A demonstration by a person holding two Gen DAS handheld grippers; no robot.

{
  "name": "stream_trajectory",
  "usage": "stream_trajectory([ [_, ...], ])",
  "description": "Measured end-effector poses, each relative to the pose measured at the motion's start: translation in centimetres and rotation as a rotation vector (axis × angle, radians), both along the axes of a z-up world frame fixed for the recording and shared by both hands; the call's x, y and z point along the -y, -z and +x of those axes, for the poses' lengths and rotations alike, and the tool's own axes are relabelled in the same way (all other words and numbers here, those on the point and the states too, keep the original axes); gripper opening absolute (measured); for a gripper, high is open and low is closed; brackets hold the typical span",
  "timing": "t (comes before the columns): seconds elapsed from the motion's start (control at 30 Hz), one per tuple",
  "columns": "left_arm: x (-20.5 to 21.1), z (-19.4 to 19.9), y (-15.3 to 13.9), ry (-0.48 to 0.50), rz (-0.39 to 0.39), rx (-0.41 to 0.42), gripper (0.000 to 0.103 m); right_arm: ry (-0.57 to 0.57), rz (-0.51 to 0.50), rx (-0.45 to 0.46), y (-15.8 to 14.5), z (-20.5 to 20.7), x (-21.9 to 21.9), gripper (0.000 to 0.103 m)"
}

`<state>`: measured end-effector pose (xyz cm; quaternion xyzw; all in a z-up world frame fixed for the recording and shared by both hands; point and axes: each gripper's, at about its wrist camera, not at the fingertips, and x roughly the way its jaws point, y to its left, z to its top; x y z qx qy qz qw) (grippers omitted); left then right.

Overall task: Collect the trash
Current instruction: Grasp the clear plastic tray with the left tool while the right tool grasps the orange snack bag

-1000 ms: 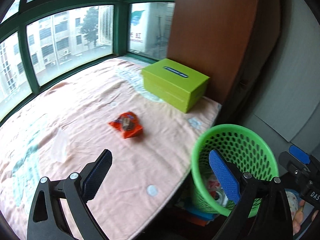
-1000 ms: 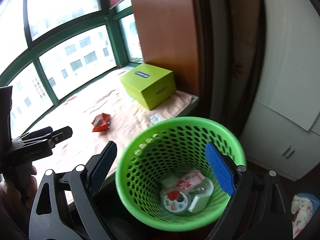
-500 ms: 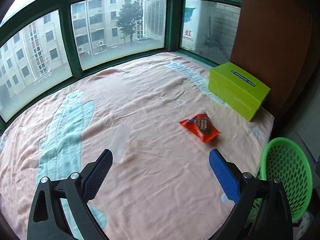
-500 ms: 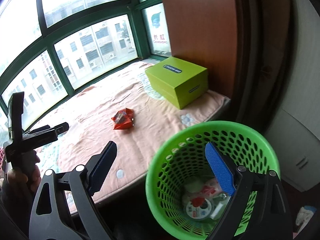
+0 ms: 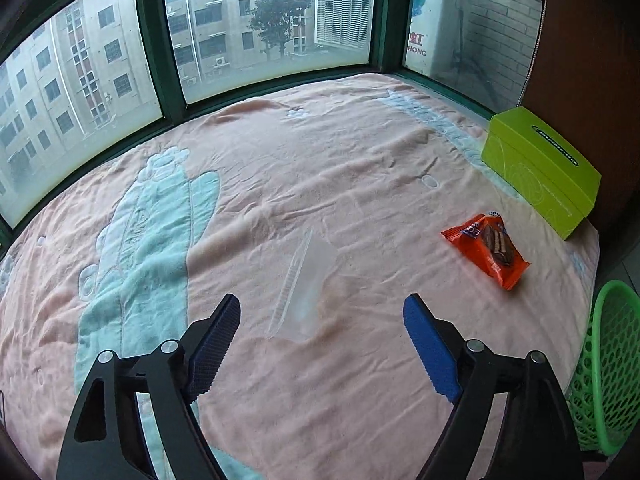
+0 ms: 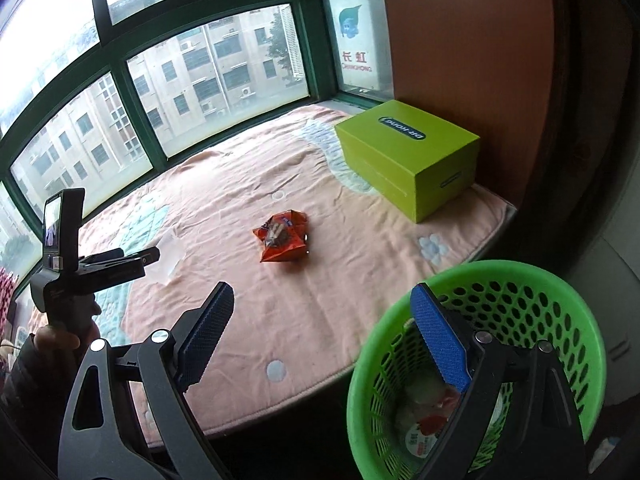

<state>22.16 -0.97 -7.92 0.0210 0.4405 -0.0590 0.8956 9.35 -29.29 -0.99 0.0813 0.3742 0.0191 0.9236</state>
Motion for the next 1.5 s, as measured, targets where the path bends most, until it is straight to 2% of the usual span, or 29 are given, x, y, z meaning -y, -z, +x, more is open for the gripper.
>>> stream_trajectory([
  [0.2,-1.0,2.0,1.8,-0.009,-0.003,-0.043,0.078,-0.03,-0.003,-0.033,1.2,2.9,-1.6,0.089],
  [0.47,-1.6,3.8,3.3,0.009,-0.017,-0.081,0.064,-0.065,-0.008,-0.088,3.3,7.4,-3.2,0.089],
  [0.9,-3.4,4.6,4.5,0.024,-0.081,-0.127,0.029,-0.136,-0.073,-0.176,7.9,15.0,-6.1,0.087],
  [1.3,-5.0,3.1,2.9,0.003,-0.121,-0.105,0.028,-0.127,-0.095,-0.273,12.6,19.6,-6.0,0.08],
  [1.33,-5.1,2.9,2.7,0.002,-0.124,-0.103,0.028,-0.126,-0.105,-0.277,12.9,19.7,-6.2,0.075],
  [1.47,-5.3,2.3,2.2,0.002,-0.129,-0.09,0.028,-0.133,-0.14,-0.267,13.0,19.7,-6.5,0.067],
  [1.5,-5.3,2.2,2.0,0.003,-0.132,-0.088,0.027,-0.134,-0.137,-0.267,12.9,19.6,-6.6,0.06],
])
